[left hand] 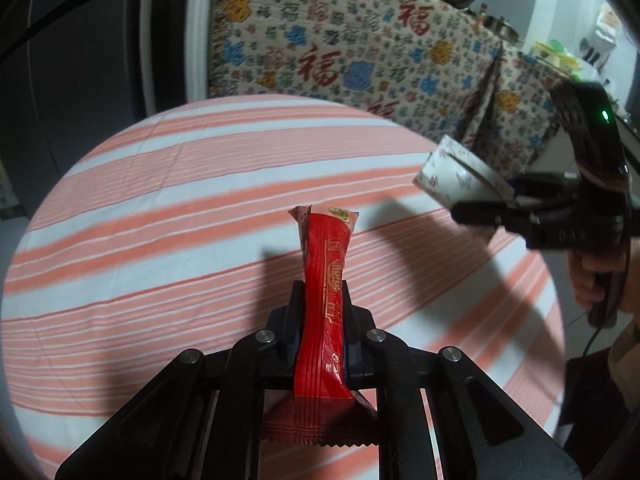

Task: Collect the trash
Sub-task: 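Carry the red wrapper and tissue pack over the wastebasket and open both tools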

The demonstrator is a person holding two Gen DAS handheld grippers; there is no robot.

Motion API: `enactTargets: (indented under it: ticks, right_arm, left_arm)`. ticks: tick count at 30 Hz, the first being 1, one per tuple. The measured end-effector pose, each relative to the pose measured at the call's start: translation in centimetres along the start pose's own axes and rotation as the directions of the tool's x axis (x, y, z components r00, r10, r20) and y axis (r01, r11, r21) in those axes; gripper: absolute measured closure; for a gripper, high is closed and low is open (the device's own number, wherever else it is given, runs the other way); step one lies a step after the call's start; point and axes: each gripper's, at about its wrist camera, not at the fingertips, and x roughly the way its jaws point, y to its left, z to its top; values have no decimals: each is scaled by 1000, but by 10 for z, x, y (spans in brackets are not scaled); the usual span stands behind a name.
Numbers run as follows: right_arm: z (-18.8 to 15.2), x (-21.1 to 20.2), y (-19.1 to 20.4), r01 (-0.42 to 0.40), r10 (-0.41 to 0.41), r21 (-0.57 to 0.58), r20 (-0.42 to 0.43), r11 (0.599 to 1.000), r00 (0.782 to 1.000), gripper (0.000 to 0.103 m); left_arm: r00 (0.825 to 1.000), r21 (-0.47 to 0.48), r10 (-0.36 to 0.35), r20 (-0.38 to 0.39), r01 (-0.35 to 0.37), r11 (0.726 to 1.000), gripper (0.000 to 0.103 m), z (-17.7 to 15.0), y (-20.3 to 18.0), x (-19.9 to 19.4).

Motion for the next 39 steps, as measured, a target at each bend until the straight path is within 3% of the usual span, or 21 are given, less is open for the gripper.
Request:
enactTargets:
  ticks: [7, 19, 26, 39]
  right_arm:
    - [-53, -53, -23, 46, -48, 87, 22, 995, 999, 41]
    - [-109, -113, -69, 119, -138, 207, 78, 971, 987, 41]
    - [-142, -151, -109, 157, -193, 291, 102, 944, 976, 41]
    - [-199, -207, -175, 226, -294, 418, 105, 880, 950, 41]
  left_arm:
    - [998, 49, -64, 7, 63, 997, 92, 6, -60, 6]
    - [989, 102, -150, -11, 151, 983, 93, 6, -144, 14]
    - [976, 162, -219, -16, 218, 962, 93, 15, -205, 16]
    - [961, 276, -274, -41, 274, 921, 93, 28, -307, 36]
